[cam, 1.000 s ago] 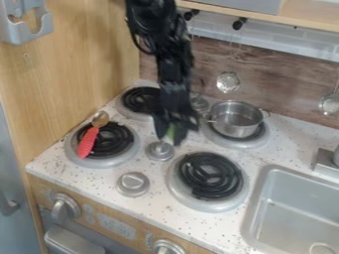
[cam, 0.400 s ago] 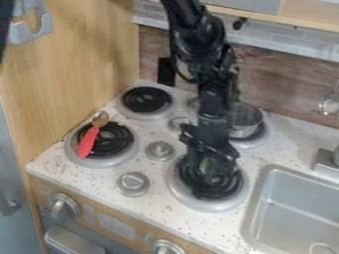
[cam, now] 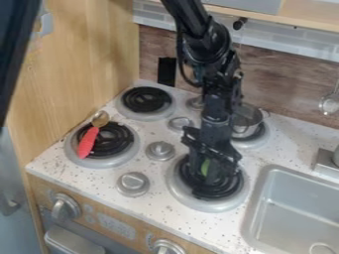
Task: Moved the green object to the lower right burner
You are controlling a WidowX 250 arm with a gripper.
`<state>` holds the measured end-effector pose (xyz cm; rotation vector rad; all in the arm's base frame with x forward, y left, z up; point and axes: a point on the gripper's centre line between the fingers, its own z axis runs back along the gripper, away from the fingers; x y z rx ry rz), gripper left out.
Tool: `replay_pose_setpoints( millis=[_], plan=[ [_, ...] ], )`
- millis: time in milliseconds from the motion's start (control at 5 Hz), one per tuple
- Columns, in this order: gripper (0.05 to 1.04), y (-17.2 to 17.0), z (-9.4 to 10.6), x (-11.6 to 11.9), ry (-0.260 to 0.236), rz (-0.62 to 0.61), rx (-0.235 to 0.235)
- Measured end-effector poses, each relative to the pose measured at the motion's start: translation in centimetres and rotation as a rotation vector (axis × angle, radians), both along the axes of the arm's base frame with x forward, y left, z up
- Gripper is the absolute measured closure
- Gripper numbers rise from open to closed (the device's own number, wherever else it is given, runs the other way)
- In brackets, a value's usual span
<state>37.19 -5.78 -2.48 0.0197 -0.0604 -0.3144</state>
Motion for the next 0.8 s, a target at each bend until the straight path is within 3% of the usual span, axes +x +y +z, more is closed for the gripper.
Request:
replay_pose_setpoints(
  millis=[200, 400, 600, 800],
  plan=[
    [0.305, -0.1, 0.1, -0.1, 0.006, -0.003, -0.006],
    [0.070, -0.1, 1.4, -0.8, 0.009, 0.016, -0.017],
    [0.073, 0.1, 3.8, -1.4, 0.003, 0.047, -0.028],
    [0.085, 0.8, 4.5, -2.0, 0.018, 0.093, -0.021]
  ],
)
